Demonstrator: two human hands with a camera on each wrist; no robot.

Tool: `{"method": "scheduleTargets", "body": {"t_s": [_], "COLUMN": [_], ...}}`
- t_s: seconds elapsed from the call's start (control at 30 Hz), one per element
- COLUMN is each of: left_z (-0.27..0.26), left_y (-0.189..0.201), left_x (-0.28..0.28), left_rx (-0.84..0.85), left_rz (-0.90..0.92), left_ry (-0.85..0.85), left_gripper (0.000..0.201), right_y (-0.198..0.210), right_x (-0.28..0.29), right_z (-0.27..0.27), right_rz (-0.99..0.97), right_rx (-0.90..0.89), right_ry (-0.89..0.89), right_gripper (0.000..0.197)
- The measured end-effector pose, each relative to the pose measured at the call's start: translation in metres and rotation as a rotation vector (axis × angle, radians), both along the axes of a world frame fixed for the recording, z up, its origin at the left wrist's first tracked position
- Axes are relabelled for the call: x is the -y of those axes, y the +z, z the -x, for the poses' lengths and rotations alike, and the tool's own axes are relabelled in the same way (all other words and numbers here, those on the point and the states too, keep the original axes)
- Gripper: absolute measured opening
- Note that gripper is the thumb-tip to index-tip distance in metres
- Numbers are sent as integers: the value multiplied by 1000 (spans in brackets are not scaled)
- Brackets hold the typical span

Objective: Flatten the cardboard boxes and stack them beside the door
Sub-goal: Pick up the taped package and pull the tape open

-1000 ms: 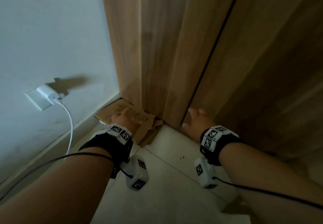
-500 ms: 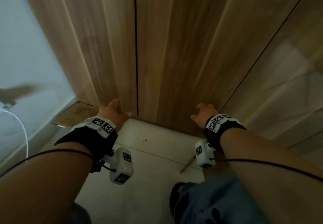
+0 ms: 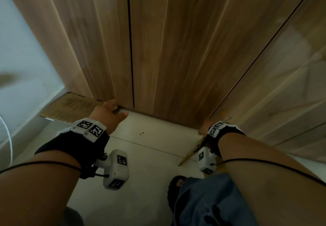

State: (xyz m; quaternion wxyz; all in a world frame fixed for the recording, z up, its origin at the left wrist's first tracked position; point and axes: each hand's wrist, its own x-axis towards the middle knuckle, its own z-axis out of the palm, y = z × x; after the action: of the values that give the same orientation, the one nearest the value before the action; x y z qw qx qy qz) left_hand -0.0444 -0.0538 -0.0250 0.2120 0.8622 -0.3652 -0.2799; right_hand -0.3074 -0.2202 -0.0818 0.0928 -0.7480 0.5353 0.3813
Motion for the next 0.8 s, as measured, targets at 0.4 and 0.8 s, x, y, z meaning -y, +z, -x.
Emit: {"method": "scheduleTargets", "body": {"t_s": [0.4, 0.8], "left_z": [-13, -30], "left_y": [8, 39], "left_x": [0, -40], "left_rx": [-19, -2], "left_rz": [-45, -68], "left_ry": [-43, -57], "left_gripper": [57, 51], "right_y": [28, 77], "right_x": [-27, -69], "right_z": [-49, -137], "right_rz": [133, 95], "right_rx": [135, 692], "right_ry": [-61, -86], "right_gripper": [67, 49]}}
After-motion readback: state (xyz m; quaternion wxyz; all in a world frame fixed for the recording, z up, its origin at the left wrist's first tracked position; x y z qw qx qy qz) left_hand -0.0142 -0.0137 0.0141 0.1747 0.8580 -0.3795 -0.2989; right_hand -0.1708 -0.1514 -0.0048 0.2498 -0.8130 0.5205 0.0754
